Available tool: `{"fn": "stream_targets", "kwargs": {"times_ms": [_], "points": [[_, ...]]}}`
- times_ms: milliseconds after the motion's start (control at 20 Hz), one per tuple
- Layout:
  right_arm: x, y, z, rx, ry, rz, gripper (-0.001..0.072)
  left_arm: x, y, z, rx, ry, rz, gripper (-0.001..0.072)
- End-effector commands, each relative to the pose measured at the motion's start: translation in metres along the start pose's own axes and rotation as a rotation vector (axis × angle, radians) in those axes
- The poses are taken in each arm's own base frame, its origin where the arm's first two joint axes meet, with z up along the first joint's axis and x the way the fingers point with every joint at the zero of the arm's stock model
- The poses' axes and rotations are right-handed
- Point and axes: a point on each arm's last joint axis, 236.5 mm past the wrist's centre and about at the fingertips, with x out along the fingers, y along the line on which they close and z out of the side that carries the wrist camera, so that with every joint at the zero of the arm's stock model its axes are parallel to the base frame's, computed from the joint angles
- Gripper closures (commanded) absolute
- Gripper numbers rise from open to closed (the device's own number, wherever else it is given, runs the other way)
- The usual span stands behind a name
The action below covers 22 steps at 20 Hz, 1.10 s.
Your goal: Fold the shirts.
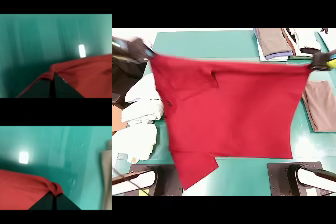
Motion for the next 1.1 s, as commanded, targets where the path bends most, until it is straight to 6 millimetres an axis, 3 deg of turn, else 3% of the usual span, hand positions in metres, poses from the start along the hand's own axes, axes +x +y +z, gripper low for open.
{"fn": "stream_targets", "kwargs": {"times_ms": [0,100,150,250,350,400,550,900,950,1000,1050], "points": [[0.096,-0.005,-0.002,0.002,0.122,0.006,0.0693,0.115,0.053,-0.044,-0.052,0.163,0.030,0.0684],[0.120,-0.006,0.018,0.008,0.118,0.020,0.0694,0.140,0.069,-0.024,-0.091,0.102,0.052,0.0684],[0.125,-0.007,0.031,0.014,0.100,0.032,0.0694,0.143,0.072,-0.011,-0.092,0.070,0.057,0.0685],[0.123,-0.008,0.055,0.020,0.056,0.047,0.0693,0.136,0.069,0.010,-0.064,0.018,0.059,0.0684],[0.112,-0.015,0.061,0.008,0.048,0.042,0.0694,0.122,0.063,0.018,-0.044,0.030,0.049,0.0683],[0.108,-0.017,0.056,-0.002,0.070,0.039,0.0694,0.116,0.064,0.011,-0.046,0.070,0.045,0.0683],[0.106,-0.020,0.021,-0.001,0.159,0.045,0.0694,0.114,0.072,-0.042,-0.049,0.274,0.061,0.0683],[0.134,-0.012,-0.053,0.032,0.245,0.052,0.0692,0.145,0.069,-0.138,-0.111,0.517,0.044,0.0679],[0.136,-0.012,-0.056,0.041,0.237,0.049,0.0677,0.146,0.071,-0.144,-0.120,0.531,0.048,0.0451],[0.137,-0.011,-0.055,0.056,0.227,0.050,0.0494,0.146,0.071,-0.146,-0.129,0.536,0.052,0.0215],[0.135,-0.011,-0.053,0.070,0.222,0.050,0.0324,0.144,0.072,-0.145,-0.143,0.535,0.061,0.0210]]}}
